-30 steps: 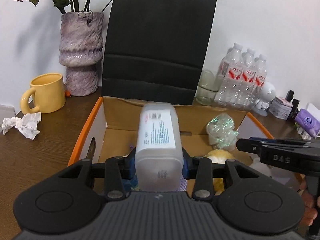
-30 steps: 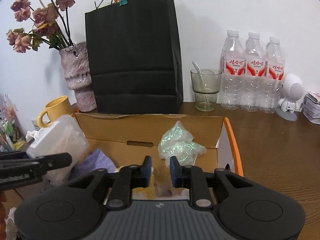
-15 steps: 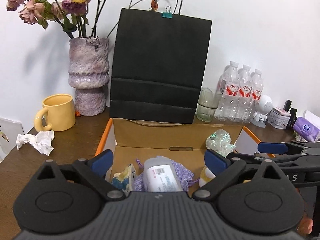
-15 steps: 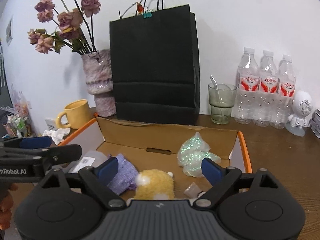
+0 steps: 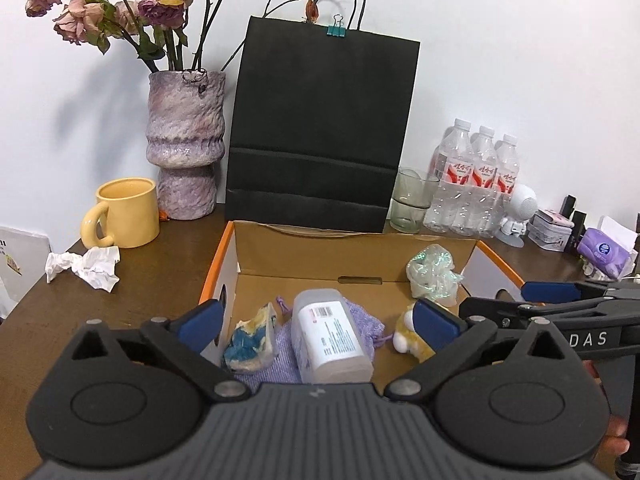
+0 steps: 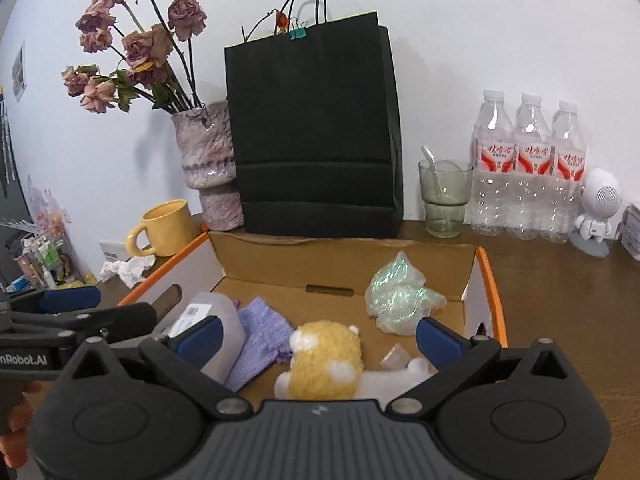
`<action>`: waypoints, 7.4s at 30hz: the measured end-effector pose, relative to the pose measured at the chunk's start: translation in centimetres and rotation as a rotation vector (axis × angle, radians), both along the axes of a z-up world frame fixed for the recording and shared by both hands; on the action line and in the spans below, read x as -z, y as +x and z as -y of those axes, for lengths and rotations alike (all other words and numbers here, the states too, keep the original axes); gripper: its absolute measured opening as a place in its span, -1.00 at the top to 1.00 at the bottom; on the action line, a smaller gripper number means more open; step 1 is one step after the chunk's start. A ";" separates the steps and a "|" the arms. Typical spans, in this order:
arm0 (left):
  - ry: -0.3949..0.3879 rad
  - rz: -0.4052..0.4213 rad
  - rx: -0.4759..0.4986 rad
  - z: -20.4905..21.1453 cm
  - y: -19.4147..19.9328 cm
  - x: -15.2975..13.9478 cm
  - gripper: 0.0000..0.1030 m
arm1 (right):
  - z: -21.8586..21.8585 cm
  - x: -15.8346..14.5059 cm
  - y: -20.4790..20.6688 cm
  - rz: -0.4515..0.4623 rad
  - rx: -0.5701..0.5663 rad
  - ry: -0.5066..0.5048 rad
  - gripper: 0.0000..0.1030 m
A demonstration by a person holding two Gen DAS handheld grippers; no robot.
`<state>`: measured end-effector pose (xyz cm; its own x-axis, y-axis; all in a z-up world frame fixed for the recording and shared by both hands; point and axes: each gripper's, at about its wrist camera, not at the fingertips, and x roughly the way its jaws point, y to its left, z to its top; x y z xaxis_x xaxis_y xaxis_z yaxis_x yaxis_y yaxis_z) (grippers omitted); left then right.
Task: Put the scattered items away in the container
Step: 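Lift the container with left tool while right tool grasps the clear packet, drop both in box, then grasp the crumpled white tissue with left tool while right tool grasps the carabiner, then carry tissue and carabiner into the box and open both tools, then grasp the black packet with left tool while right tool grasps the green tissue pack, then carry black packet and green tissue pack over the box and release both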
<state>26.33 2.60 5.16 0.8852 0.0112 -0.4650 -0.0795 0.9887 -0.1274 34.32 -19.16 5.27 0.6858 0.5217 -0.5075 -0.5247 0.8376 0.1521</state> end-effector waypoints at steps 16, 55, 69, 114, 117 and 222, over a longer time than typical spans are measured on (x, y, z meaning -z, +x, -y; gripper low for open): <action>-0.020 0.033 0.005 -1.5 -7.0 -0.4 -1.00 | 2.2 0.2 -5.8 -0.013 -0.022 -0.001 -1.00; 0.026 -0.127 -0.010 -4.1 -10.0 5.4 -0.94 | 3.0 6.6 -14.7 -0.106 0.051 -0.128 -0.35; 0.015 -0.137 0.005 -4.6 -8.1 6.9 0.31 | 3.3 6.6 -14.6 -0.109 0.074 -0.134 0.54; -0.078 -0.029 0.029 -4.7 6.7 3.1 -0.31 | -1.1 2.9 5.5 -0.066 0.161 -0.042 0.38; -0.054 -0.004 0.035 -4.1 6.5 2.7 -0.98 | -1.0 2.9 5.8 -0.071 0.138 -0.033 -0.51; -0.101 0.163 0.031 -1.7 -2.6 -1.8 0.77 | 1.3 -2.3 -8.8 0.094 0.122 0.000 0.12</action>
